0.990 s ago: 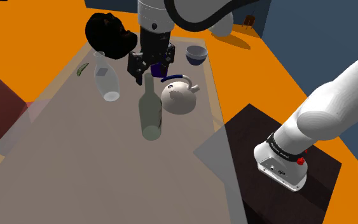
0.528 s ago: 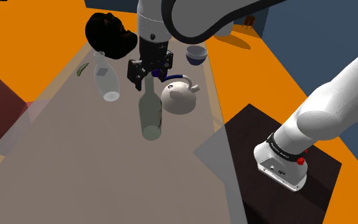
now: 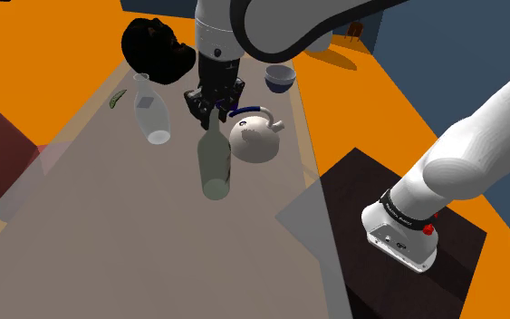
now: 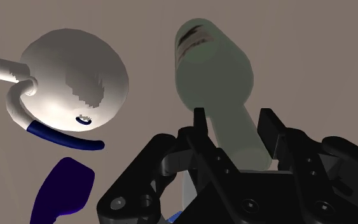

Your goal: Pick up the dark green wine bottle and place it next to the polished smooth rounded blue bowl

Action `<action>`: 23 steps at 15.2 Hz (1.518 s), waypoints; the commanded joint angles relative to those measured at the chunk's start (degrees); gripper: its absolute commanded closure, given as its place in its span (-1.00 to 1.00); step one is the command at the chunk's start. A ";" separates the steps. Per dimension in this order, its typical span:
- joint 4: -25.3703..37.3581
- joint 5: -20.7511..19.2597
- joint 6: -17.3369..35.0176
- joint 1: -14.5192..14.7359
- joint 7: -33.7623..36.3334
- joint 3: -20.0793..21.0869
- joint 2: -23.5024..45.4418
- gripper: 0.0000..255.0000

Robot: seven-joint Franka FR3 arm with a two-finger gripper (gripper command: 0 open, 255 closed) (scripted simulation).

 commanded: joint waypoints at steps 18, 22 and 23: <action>7.09 1.35 -9.23 -0.14 -1.06 -0.90 -2.52 1.00; 9.86 1.47 -12.30 -0.23 -1.16 -1.14 -2.88 1.00; 10.58 1.48 -13.07 -0.25 -1.17 -1.19 -2.94 1.00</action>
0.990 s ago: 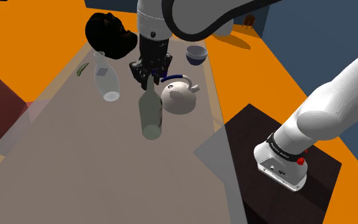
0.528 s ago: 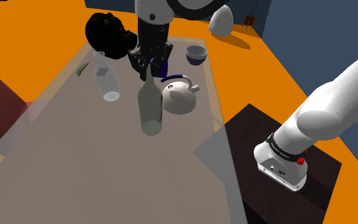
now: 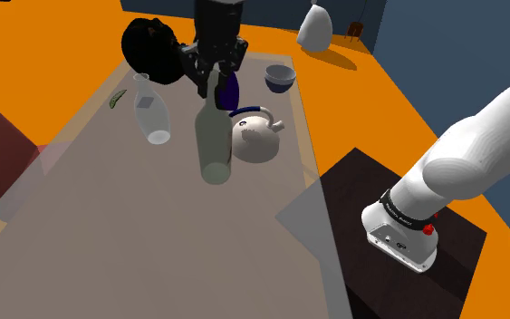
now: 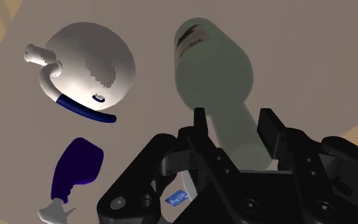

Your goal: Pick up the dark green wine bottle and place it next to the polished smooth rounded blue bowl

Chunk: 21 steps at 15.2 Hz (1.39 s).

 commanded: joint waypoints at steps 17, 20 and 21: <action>10.62 0.42 -11.72 -1.41 -2.86 -2.42 -1.10 1.00; 8.07 1.73 -11.70 -2.87 -7.86 -5.66 -3.60 1.00; 7.36 2.03 -11.72 -3.37 -9.47 -6.70 -4.27 1.00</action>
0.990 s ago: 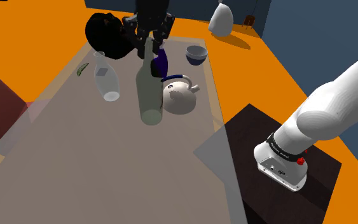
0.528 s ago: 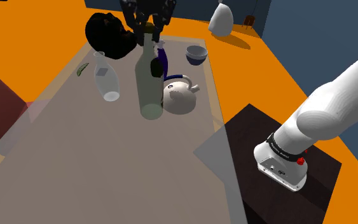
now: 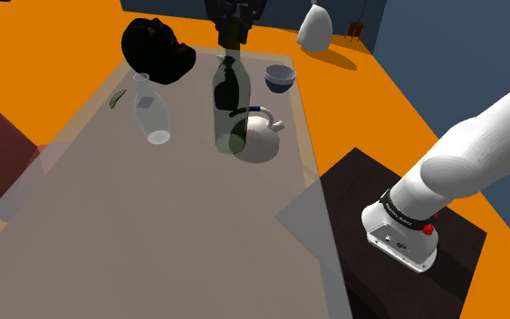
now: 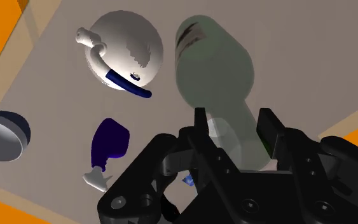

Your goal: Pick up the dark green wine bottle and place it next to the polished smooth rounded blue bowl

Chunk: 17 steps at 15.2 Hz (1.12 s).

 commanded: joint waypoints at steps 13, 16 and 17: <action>-4.08 0.38 -0.69 -6.70 -20.44 -13.51 -3.13 1.00; -3.27 -0.14 -0.92 -8.25 -24.39 -16.07 -2.14 1.00; -2.87 -0.31 -1.01 -8.79 -25.69 -16.88 -1.69 1.00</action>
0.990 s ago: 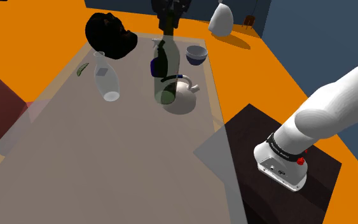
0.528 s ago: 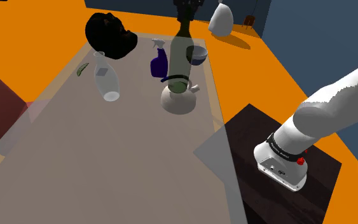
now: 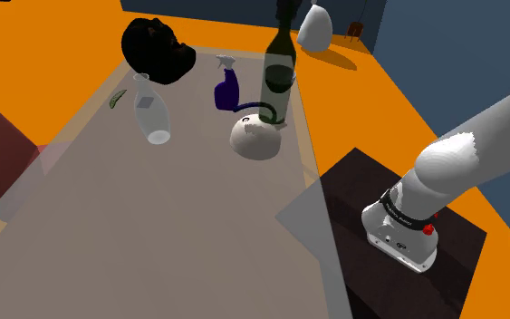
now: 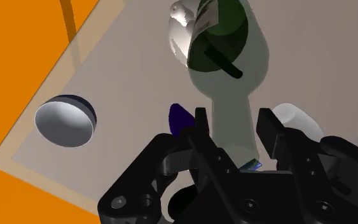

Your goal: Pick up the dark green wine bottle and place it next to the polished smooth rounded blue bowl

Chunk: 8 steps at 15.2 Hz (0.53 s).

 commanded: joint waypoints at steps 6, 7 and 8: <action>3.14 -1.10 -0.40 -3.65 -8.86 -5.46 3.63 1.00; 4.03 -1.24 -0.57 -4.19 -10.07 -6.18 4.45 1.00; 4.98 -1.36 -0.76 -4.70 -11.27 -6.90 5.33 1.00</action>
